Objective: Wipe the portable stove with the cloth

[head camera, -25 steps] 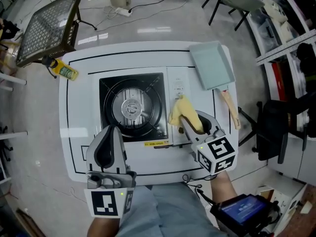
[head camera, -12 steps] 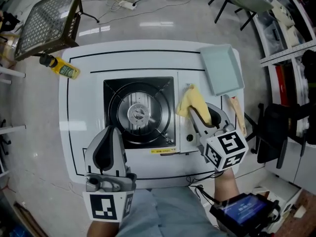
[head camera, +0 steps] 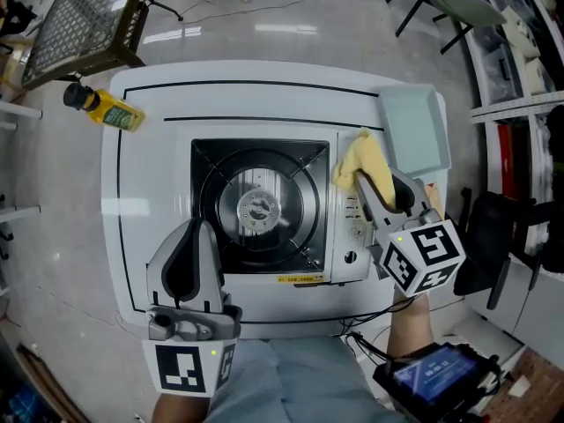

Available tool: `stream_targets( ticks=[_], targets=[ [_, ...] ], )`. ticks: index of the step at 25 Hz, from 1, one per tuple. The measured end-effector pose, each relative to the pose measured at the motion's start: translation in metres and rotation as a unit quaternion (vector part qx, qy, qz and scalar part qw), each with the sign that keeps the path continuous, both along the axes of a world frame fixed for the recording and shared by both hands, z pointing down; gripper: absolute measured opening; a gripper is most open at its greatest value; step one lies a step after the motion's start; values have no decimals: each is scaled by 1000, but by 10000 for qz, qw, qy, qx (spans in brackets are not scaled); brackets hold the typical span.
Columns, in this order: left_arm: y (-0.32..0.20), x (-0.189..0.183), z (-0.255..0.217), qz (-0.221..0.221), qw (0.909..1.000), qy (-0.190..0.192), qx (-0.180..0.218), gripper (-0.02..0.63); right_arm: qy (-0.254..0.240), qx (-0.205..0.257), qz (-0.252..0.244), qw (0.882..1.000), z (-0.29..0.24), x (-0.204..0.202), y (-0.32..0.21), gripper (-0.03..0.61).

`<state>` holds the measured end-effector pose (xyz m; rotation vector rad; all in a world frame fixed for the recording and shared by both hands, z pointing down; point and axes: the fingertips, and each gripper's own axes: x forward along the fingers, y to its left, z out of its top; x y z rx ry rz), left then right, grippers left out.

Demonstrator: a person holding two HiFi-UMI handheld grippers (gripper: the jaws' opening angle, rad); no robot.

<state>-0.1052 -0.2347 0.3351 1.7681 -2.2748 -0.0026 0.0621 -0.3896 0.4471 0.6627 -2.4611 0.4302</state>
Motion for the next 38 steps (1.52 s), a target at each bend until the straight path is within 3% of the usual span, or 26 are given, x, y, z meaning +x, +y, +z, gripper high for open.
stream_targets(
  ticks=[8,13,18,23,26,33,38],
  targets=[
    [-5,-22,1,-163,9999,41,29,18,117,206,-83,9997,0,-24,-36,127],
    [4,-32,11,-256,9994,-77,-237,18,231,405,-138,9988,-1,-40,-66,127],
    [11,-27,1,-258,9993,-180,-205,17,200,930,-307,9950,-40,-51,-87,127],
    [24,-14,-18,-230,9993,-266,-93,18,236,1584,-387,9863,-94,-39,-93,127],
    [31,-9,-28,-214,9993,-293,-7,17,311,1683,-441,9843,-108,-30,-88,127],
    [50,0,-20,-237,9991,-357,67,17,939,1925,-871,9729,-79,-16,-75,127],
    [74,15,-20,-580,9978,-320,15,17,1100,1821,-1175,9700,-63,3,-64,127]
  ],
)
